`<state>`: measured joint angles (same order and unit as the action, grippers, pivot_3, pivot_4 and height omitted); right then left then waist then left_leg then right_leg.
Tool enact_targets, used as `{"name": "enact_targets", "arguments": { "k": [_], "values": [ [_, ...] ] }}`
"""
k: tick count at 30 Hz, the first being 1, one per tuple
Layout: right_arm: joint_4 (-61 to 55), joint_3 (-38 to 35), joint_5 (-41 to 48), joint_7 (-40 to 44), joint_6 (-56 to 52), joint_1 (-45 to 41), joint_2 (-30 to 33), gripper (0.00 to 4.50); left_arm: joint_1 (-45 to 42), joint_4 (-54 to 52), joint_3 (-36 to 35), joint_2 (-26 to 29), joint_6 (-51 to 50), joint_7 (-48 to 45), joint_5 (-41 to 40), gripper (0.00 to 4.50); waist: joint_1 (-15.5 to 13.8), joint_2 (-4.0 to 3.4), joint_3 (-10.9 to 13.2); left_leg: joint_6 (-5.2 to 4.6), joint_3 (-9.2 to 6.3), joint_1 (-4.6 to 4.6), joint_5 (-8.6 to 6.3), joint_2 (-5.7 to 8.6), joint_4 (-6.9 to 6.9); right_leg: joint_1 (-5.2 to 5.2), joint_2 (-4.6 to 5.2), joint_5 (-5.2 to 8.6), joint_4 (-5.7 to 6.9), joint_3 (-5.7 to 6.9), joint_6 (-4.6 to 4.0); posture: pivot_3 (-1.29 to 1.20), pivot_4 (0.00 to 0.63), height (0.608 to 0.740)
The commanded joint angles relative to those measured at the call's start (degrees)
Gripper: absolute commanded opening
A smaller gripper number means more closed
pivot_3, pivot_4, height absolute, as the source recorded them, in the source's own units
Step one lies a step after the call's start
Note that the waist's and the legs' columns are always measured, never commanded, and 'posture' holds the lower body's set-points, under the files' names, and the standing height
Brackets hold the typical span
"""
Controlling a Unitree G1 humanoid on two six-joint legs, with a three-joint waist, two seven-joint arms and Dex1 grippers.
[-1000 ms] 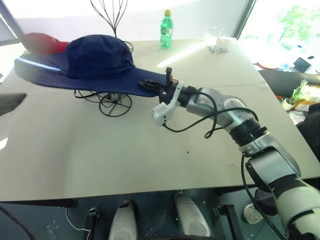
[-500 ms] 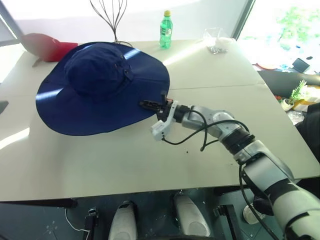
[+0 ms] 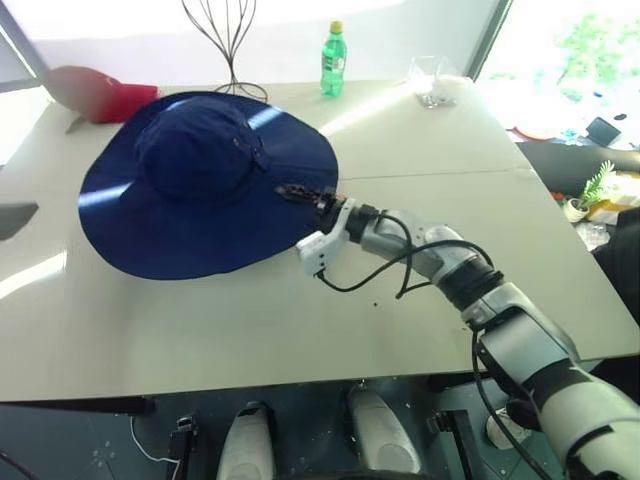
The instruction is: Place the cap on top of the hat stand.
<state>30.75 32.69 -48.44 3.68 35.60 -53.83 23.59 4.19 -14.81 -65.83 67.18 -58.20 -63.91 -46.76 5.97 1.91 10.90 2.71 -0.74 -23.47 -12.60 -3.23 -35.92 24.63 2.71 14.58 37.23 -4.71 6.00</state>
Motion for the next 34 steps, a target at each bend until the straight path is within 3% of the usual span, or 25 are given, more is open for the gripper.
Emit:
{"name": "enact_targets", "arguments": {
  "k": [1, 11, 16, 20, 23, 25, 29, 34],
  "values": [
    [-5.51, -2.94, 2.48, 1.62, -0.51, 1.03, 1.47, 4.44, -0.82, -0.43, 1.03, -0.02, 1.95, 0.23, 0.09, 4.50, -0.08, 0.00, 0.00, 0.00, 0.00, 0.00, 0.00, 0.00, 0.00, 0.00, 0.00, 0.00, 0.00, 0.00, 0.00, 0.00, 0.150, 0.739],
    [-17.74, -8.42, 6.68, 7.53, 0.93, 10.97, 12.75, 4.44, -2.57, 1.35, 5.59, -0.28, 4.98, 0.82, 0.39, 4.50, -0.61, 0.02, -0.01, 0.00, 0.01, 0.00, 0.00, 0.01, -0.04, -0.05, 0.02, 0.01, -0.03, 0.00, -0.01, 0.00, 0.150, 0.739],
    [-23.32, -13.71, 26.71, 19.80, 7.28, 19.60, 26.09, 4.44, 0.67, 2.98, 3.38, -0.08, 6.58, -1.53, 3.55, 4.50, -0.58, -0.03, 0.02, -0.01, 0.03, 0.01, 0.00, 0.01, -0.02, -0.06, 0.04, 0.03, -0.05, -0.01, 0.01, 0.00, 0.150, 0.739],
    [-26.47, -19.35, 53.44, 40.42, -7.10, 22.13, 35.01, 4.44, 3.85, 7.42, 0.38, 0.09, 9.69, -3.63, 7.64, 4.50, -0.09, -0.02, 0.05, -0.01, 0.10, 0.14, -0.01, -0.05, -0.02, -0.14, -0.01, 0.02, -0.05, -0.05, 0.00, 0.00, 0.150, 0.739],
    [-26.18, -24.23, 72.41, 56.14, -30.04, 16.85, 37.94, 4.44, 5.78, 10.04, -1.27, -0.10, 11.71, -5.09, 9.89, 4.50, -0.07, -0.04, 0.06, -0.02, 0.16, 0.25, -0.01, -0.17, -0.03, -0.19, -0.07, 0.02, -0.01, -0.05, -0.04, 0.00, 0.150, 0.739],
    [-23.92, -26.09, 80.23, 64.98, -43.40, 11.37, 39.02, 4.44, 7.26, 10.79, -2.49, -0.42, 12.29, -6.31, 10.71, 4.50, -0.24, -0.11, 0.11, -0.02, 0.19, 0.27, -0.01, -0.19, -0.04, -0.18, -0.07, 0.02, -0.01, -0.04, -0.06, 0.00, 0.150, 0.739],
    [-12.12, -26.46, 82.28, 76.31, -57.17, -0.35, 37.67, 4.44, 11.37, 10.82, -5.34, -1.66, 12.99, -8.90, 12.03, 4.50, -0.45, -0.15, 0.13, -0.02, 0.28, 0.21, -0.02, -0.24, -0.03, -0.08, -0.04, 0.06, -0.07, -0.01, -0.13, 0.00, 0.150, 0.739],
    [-4.79, -25.82, 78.68, 84.16, -60.94, -5.95, 36.09, 4.44, 13.46, 9.80, -7.33, -2.91, 12.63, -9.02, 11.91, 4.50, -0.64, -0.13, 0.12, -0.01, 0.34, 0.04, -0.03, -0.28, 0.01, 0.12, -0.02, 0.11, -0.12, 0.05, -0.22, 0.00, 0.150, 0.739]
  ]
}}
